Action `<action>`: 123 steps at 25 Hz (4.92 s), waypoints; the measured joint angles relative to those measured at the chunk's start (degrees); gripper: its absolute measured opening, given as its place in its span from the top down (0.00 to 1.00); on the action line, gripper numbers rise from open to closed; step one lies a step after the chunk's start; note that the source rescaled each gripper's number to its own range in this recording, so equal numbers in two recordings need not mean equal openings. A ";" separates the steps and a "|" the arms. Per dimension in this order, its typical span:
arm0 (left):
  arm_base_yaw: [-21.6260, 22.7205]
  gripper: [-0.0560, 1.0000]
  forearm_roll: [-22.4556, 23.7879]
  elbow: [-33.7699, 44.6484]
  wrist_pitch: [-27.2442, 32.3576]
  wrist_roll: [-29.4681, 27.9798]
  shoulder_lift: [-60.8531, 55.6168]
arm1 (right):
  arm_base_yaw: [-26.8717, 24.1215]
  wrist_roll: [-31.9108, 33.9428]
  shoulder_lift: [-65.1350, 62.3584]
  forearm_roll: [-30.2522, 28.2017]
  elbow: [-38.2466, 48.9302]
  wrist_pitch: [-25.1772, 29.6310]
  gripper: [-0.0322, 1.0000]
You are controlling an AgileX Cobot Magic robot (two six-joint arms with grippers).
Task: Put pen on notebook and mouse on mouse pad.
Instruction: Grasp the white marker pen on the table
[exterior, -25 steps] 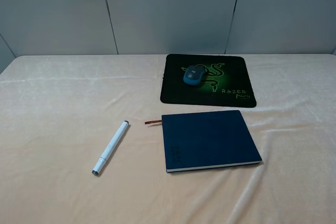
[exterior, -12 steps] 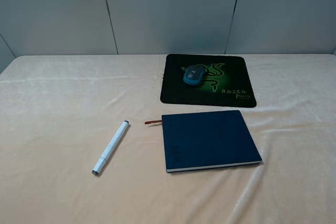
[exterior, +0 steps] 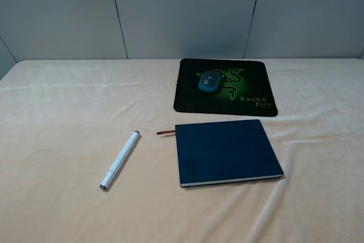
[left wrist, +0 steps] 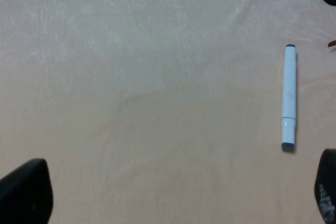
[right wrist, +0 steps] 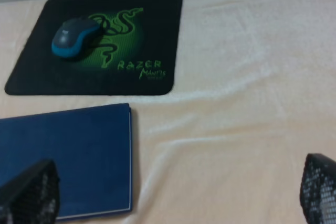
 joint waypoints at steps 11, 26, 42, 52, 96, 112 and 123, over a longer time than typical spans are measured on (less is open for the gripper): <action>0.00 0.00 0.00 0.00 0.00 0.00 0.00 | 6.57 -13.83 20.66 7.33 -6.82 -3.71 0.00; 0.00 0.00 0.00 0.00 0.00 0.05 0.00 | 29.90 -13.18 48.76 7.52 -20.09 -7.44 0.00; 0.00 0.00 0.00 0.00 0.00 0.05 0.00 | 57.37 10.58 79.00 7.33 -40.35 -6.46 0.00; 0.00 0.00 0.00 0.00 0.00 0.05 0.00 | 57.66 23.66 94.02 4.83 -53.62 -1.64 0.00; 0.00 0.00 0.00 0.00 0.05 0.11 0.00 | 60.16 54.32 121.70 -7.88 -72.96 -1.85 0.00; 0.00 0.00 0.00 0.00 -0.01 0.11 0.00 | 60.16 55.21 123.08 -9.20 -73.07 -0.26 0.18; 0.00 0.00 0.00 0.00 -0.01 0.11 0.00 | 60.16 55.21 123.19 -9.20 -73.07 -0.20 0.79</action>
